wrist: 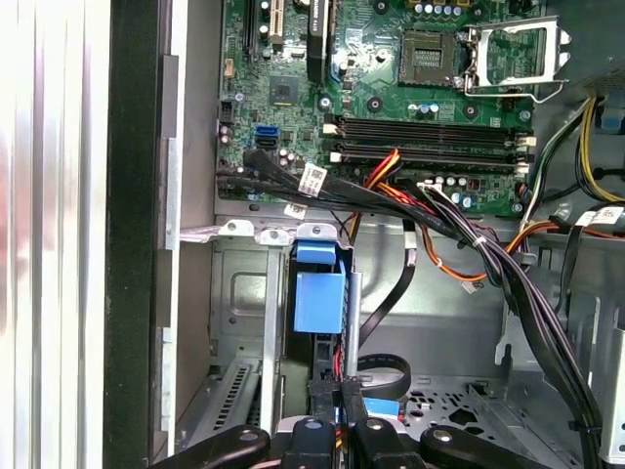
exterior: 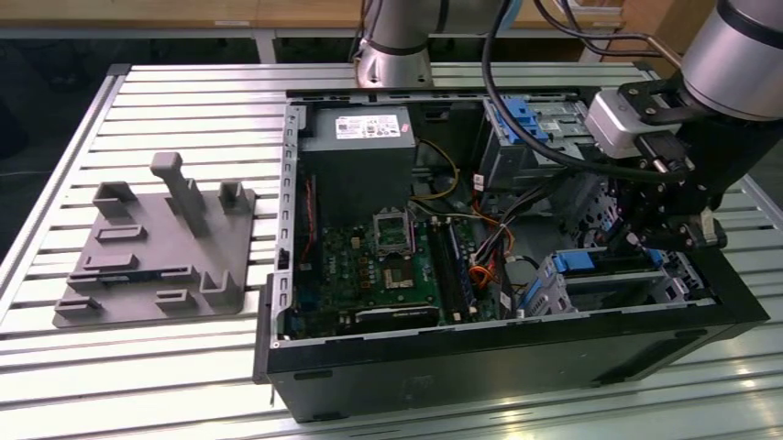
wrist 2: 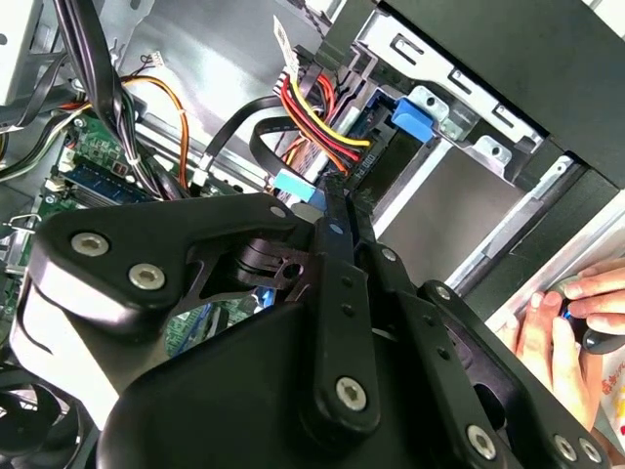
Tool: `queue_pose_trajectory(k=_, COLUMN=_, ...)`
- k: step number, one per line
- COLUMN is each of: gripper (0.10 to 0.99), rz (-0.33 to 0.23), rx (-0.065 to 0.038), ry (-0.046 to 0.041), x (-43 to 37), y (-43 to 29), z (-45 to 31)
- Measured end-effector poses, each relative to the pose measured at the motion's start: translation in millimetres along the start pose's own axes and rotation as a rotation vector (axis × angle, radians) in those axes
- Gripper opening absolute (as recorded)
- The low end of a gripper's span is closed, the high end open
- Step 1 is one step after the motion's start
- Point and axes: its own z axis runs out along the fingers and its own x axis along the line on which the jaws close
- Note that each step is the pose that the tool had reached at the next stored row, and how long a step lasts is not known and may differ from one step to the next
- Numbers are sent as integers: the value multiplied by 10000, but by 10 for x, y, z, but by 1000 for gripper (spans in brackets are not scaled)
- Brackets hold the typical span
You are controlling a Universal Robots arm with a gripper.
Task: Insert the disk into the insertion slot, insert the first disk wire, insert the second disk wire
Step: 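Insert the second disk wire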
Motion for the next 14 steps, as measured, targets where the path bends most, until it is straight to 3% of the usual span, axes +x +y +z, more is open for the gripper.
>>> queue_pose_trajectory(k=14, gripper=149, rz=0, rx=0, ry=0, x=8, y=-10, z=18)
